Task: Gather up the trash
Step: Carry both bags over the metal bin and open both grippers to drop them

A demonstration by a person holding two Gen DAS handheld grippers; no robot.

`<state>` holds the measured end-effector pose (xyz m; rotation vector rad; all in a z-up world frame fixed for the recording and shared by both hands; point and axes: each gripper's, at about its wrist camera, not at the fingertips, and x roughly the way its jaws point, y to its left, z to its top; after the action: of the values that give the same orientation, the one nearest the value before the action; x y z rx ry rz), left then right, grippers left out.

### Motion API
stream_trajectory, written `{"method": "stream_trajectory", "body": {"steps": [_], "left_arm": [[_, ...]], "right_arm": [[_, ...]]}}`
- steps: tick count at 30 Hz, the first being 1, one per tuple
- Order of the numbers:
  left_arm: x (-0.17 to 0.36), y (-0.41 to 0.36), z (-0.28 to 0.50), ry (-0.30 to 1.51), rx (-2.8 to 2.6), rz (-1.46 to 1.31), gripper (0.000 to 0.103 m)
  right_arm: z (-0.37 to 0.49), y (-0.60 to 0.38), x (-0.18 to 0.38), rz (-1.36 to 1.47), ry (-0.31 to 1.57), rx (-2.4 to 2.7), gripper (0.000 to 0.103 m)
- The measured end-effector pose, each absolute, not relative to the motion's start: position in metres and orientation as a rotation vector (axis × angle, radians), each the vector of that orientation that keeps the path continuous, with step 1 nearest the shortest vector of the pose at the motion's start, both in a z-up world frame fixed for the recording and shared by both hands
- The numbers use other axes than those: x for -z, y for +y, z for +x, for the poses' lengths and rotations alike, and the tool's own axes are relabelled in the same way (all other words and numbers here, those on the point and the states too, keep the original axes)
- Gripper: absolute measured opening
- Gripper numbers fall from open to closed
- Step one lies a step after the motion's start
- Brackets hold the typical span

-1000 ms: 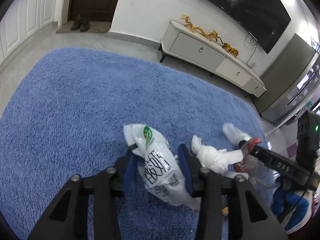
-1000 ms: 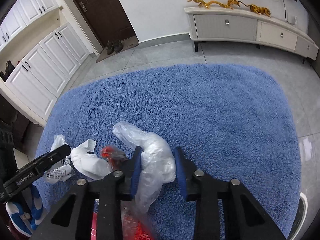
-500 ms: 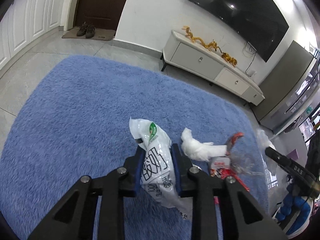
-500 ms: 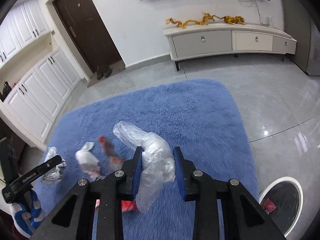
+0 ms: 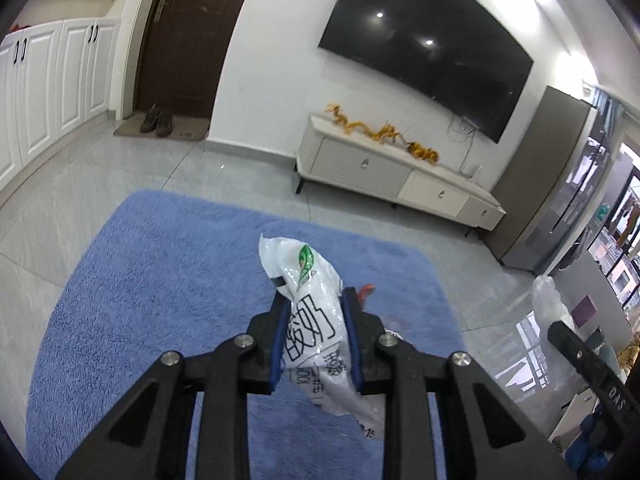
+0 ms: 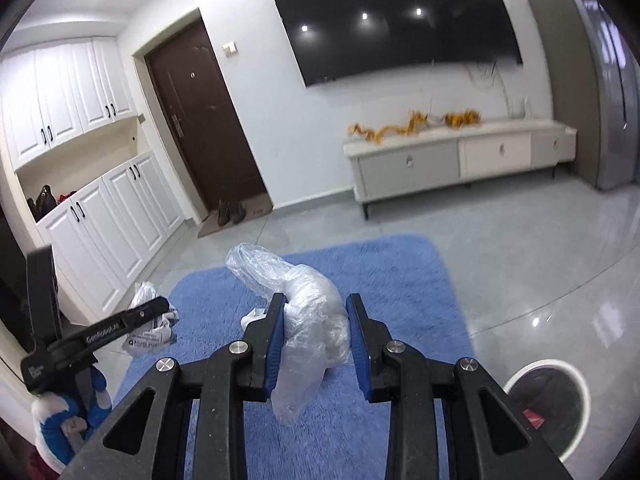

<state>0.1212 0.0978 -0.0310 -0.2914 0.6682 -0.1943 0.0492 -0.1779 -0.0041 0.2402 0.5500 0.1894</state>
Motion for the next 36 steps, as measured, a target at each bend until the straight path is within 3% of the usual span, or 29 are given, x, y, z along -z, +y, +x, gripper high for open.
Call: {"method": "stream_trajectory", "body": {"steps": [15, 27, 36], "left_arm": [[-0.008, 0.018, 0.077, 0.568, 0.262, -0.172, 0.024], [-0.002, -0.040, 0.072, 0.576, 0.264, -0.077, 0.024], [-0.005, -0.128, 0.061, 0.528, 0.310, 0.059, 0.024]], "right_arm": [[-0.023, -0.183, -0.026, 0.124, 0.392, -0.038, 0.028], [-0.034, -0.225, -0.017, 0.157, 0.344, 0.076, 0.028], [-0.040, -0.275, -0.004, 0.182, 0.327, 0.180, 0.029]]}}
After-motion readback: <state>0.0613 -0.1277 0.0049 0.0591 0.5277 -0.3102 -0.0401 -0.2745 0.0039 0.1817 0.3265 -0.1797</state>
